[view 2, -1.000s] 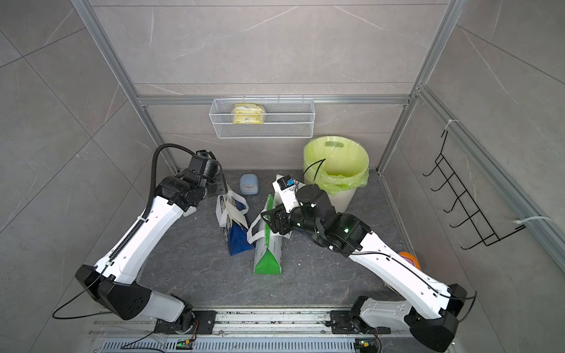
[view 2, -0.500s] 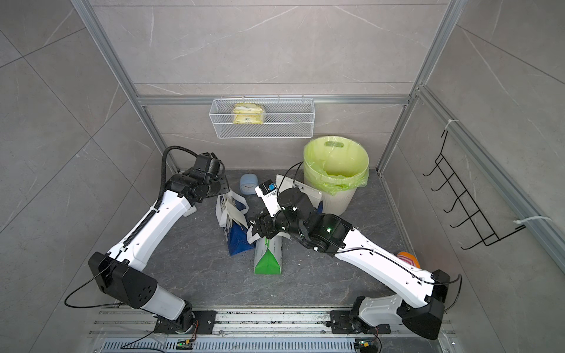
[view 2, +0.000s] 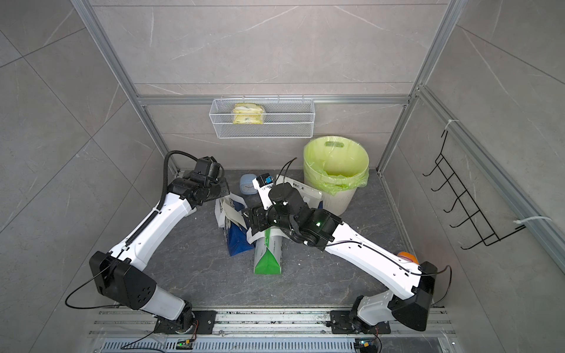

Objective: Shred takeout receipts and throw away
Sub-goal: Pick up the takeout bag at the center of the board, then tear off the takeout receipt from the takeout bag.

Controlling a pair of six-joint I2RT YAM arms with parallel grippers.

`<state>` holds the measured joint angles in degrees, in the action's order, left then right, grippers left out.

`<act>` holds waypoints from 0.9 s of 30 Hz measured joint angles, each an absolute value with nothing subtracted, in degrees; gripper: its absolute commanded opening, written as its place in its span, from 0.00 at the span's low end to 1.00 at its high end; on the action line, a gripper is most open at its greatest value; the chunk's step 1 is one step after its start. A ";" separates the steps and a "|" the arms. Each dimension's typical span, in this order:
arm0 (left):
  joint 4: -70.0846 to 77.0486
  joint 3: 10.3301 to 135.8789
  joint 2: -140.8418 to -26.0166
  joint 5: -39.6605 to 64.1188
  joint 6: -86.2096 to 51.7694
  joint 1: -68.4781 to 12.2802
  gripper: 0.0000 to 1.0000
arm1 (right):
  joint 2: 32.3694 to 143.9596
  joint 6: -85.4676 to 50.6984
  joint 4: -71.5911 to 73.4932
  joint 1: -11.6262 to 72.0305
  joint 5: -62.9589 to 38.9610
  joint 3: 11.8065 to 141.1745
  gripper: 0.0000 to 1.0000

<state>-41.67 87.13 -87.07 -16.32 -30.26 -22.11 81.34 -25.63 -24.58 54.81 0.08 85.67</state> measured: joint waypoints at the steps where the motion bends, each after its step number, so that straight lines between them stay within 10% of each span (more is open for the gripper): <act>1: -40.91 85.86 -86.02 -16.27 -30.26 -21.98 0.00 | 81.89 -27.90 -24.58 54.81 -0.27 86.30 0.66; 27: -34.20 76.25 -59.59 -6.92 -36.42 -15.07 0.00 | 92.75 -64.03 -20.25 54.81 -10.48 89.84 0.85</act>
<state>-34.20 76.25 -59.59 -6.92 -36.42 -15.07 92.75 -64.03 -20.25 54.81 -10.48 89.84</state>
